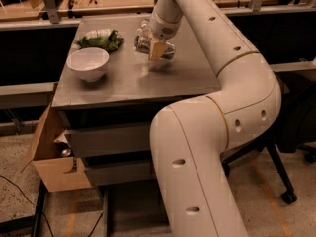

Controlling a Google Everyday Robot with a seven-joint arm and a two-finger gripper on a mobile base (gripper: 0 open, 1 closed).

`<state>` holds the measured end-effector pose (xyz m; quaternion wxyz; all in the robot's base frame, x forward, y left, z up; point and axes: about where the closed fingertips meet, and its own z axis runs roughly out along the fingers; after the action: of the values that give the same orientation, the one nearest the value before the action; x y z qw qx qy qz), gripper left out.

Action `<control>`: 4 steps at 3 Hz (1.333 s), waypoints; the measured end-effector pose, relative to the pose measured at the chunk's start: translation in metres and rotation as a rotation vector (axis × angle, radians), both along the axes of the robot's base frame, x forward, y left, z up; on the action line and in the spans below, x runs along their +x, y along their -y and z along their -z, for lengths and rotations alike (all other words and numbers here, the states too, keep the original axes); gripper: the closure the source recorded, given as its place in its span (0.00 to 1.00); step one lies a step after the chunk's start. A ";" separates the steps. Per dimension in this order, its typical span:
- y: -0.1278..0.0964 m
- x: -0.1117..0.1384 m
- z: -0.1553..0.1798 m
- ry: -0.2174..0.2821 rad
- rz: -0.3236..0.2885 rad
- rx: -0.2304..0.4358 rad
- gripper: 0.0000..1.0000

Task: Knock redbull can over

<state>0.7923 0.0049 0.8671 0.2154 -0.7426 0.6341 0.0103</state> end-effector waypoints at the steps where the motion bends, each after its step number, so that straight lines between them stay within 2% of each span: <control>1: 0.002 0.000 0.001 -0.006 0.002 -0.007 0.35; 2: 0.003 0.001 0.002 -0.011 0.008 0.001 0.04; 4: 0.008 0.003 -0.005 -0.004 0.033 0.043 0.00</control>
Offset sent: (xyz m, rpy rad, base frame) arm 0.0232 -0.0143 0.0209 -0.0108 0.0285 -0.0071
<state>0.7948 -0.0033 0.8721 0.2303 -0.7271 0.6465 0.0217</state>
